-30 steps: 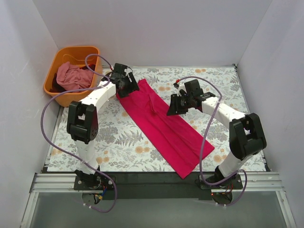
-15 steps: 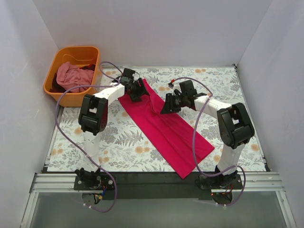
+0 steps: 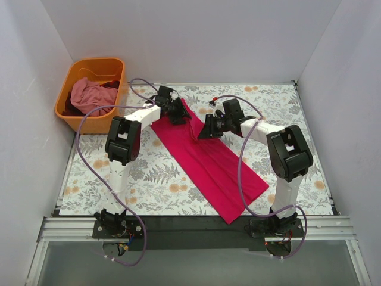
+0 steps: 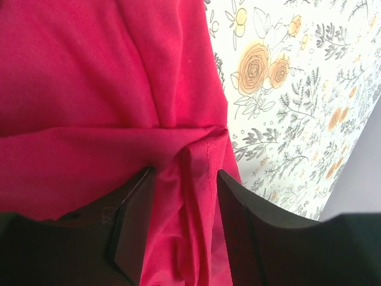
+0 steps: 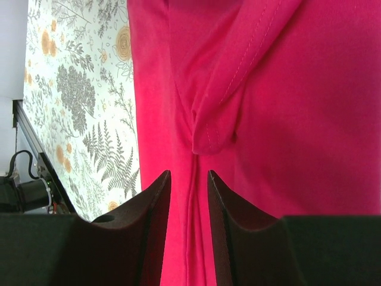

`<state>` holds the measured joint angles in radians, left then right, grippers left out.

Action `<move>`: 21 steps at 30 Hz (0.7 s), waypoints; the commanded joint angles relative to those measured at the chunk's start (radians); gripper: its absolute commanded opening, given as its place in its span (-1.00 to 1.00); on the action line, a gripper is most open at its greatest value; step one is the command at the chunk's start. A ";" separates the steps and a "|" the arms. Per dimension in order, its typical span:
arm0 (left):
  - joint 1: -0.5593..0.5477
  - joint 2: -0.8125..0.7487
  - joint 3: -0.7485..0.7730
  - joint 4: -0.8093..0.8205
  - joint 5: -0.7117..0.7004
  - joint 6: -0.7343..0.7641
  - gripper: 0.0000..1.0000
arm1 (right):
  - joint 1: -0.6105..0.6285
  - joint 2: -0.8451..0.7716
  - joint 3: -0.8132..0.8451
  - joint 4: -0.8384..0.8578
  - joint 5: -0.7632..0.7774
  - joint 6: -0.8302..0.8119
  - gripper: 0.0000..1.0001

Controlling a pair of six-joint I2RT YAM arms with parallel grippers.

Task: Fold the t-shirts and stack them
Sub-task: Fold the tshirt

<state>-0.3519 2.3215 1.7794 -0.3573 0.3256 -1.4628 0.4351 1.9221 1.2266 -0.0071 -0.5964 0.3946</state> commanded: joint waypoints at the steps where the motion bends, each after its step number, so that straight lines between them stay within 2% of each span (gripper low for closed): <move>1: -0.012 -0.025 0.032 0.017 0.006 -0.005 -0.11 | 0.005 0.009 0.053 0.045 -0.017 0.012 -0.26; 7: -0.028 -0.099 0.003 0.018 -0.126 0.031 -0.12 | 0.005 0.003 0.044 0.045 0.003 0.003 -0.25; 9: -0.027 -0.096 0.012 0.021 -0.131 0.039 -0.15 | 0.005 0.000 0.040 0.045 0.004 0.003 -0.25; 10: -0.029 -0.090 0.017 0.021 -0.123 0.044 -0.19 | 0.005 -0.002 0.039 0.045 0.007 0.004 -0.25; 11: -0.030 -0.085 0.020 0.020 -0.120 0.050 -0.30 | 0.005 -0.003 0.036 0.045 0.009 0.003 -0.25; 13: -0.033 -0.083 0.023 0.021 -0.119 0.058 -0.37 | 0.005 -0.008 0.033 0.045 0.014 0.001 -0.25; 21: -0.048 -0.099 0.008 0.066 -0.146 0.104 -0.34 | 0.005 0.000 0.031 0.045 0.009 -0.003 -0.26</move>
<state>-0.3916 2.3089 1.7805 -0.3248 0.2142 -1.3975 0.4351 1.9266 1.2381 0.0036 -0.5846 0.3962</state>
